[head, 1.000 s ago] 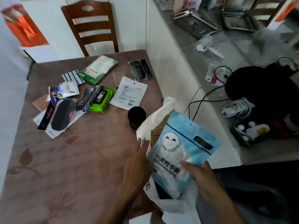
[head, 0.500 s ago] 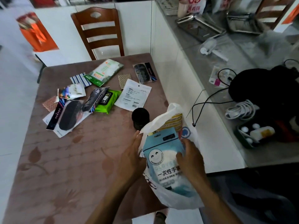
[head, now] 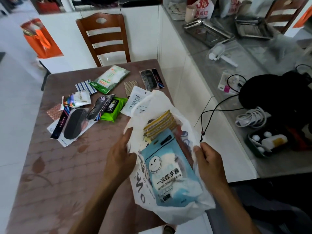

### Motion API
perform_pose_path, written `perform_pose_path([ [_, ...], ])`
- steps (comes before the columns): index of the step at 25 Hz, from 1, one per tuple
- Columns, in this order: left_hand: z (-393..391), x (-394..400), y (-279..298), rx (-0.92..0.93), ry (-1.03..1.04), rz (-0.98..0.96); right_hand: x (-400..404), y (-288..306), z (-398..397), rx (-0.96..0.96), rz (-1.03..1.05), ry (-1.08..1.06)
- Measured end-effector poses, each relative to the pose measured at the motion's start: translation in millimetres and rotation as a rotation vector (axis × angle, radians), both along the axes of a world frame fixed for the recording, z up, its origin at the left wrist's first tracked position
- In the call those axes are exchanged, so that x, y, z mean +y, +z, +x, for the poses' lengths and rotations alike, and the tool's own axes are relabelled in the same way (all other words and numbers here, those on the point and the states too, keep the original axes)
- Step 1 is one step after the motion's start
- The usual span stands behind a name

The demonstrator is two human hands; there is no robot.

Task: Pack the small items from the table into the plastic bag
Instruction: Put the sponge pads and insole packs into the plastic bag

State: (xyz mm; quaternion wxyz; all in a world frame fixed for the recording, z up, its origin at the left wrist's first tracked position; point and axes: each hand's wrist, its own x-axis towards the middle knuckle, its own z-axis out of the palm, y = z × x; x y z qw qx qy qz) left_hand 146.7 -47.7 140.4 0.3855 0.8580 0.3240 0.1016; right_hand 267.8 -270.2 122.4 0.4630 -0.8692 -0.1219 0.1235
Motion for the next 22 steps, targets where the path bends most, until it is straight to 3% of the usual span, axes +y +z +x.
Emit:
perform_pose_path([
  [1,-4,6,0,0.016,0.020,-0.022,4,-1,1,0.013,-0.015,0.006],
  [4,-12,9,-12,0.129,-0.080,0.006,10,-20,3,0.117,-0.314,0.097],
  [7,-24,1,-31,0.058,-0.241,0.031,12,-21,0,0.211,-0.468,0.045],
  [10,-37,6,-39,-0.129,-0.242,0.012,27,7,3,0.135,-0.317,0.015],
  [14,-26,31,-16,-0.476,0.011,-0.260,86,64,23,-0.115,-0.116,0.086],
  [17,11,69,-12,-0.247,0.126,-0.158,127,95,32,-0.219,-0.062,0.137],
  [22,95,118,-75,0.216,-0.176,0.099,146,81,10,-0.204,-0.099,0.094],
])
